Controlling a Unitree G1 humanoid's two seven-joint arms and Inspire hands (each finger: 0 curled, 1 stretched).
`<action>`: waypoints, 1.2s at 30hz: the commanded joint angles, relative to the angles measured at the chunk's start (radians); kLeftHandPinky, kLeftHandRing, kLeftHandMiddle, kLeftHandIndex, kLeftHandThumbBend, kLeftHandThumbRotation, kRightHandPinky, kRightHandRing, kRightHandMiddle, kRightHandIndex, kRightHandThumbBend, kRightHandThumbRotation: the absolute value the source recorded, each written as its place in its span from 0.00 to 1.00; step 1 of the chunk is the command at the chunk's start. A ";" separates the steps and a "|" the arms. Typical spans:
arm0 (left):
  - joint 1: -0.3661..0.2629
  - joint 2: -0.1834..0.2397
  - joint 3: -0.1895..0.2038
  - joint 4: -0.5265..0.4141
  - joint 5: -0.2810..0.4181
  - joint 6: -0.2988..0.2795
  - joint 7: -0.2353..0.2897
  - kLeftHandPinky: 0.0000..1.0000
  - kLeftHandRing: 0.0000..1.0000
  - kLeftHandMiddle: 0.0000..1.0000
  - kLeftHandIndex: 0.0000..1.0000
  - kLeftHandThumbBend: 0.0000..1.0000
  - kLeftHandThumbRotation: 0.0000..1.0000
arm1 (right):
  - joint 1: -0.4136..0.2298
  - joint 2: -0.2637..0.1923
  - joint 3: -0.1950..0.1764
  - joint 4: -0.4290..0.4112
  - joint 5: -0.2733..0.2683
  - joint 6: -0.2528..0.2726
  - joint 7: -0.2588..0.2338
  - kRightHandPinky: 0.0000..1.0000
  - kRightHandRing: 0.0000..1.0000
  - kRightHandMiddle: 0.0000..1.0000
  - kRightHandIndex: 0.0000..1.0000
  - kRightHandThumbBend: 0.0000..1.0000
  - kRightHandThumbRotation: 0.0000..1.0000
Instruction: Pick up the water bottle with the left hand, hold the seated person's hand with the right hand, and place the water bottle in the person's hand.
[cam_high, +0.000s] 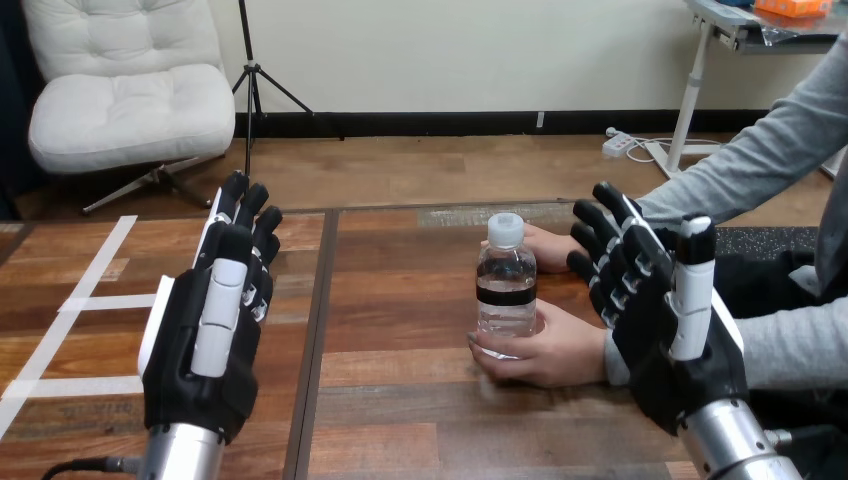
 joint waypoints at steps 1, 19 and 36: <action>-0.004 -0.004 -0.018 -0.082 0.010 0.000 0.008 0.99 0.96 0.97 0.99 0.76 0.79 | -0.028 0.017 -0.017 -0.059 0.020 -0.030 0.013 1.00 1.00 0.97 0.99 1.00 1.00; -0.012 0.015 -0.016 -0.092 0.102 -0.004 0.056 1.00 0.99 0.96 0.96 0.75 0.87 | -0.030 0.024 -0.011 -0.059 0.012 -0.042 0.032 1.00 1.00 0.97 0.98 1.00 1.00; -0.021 0.016 -0.022 -0.097 0.105 0.016 0.072 0.99 0.96 0.94 0.94 0.78 0.86 | -0.039 0.030 -0.017 -0.053 0.009 -0.038 0.038 1.00 1.00 0.98 0.99 1.00 1.00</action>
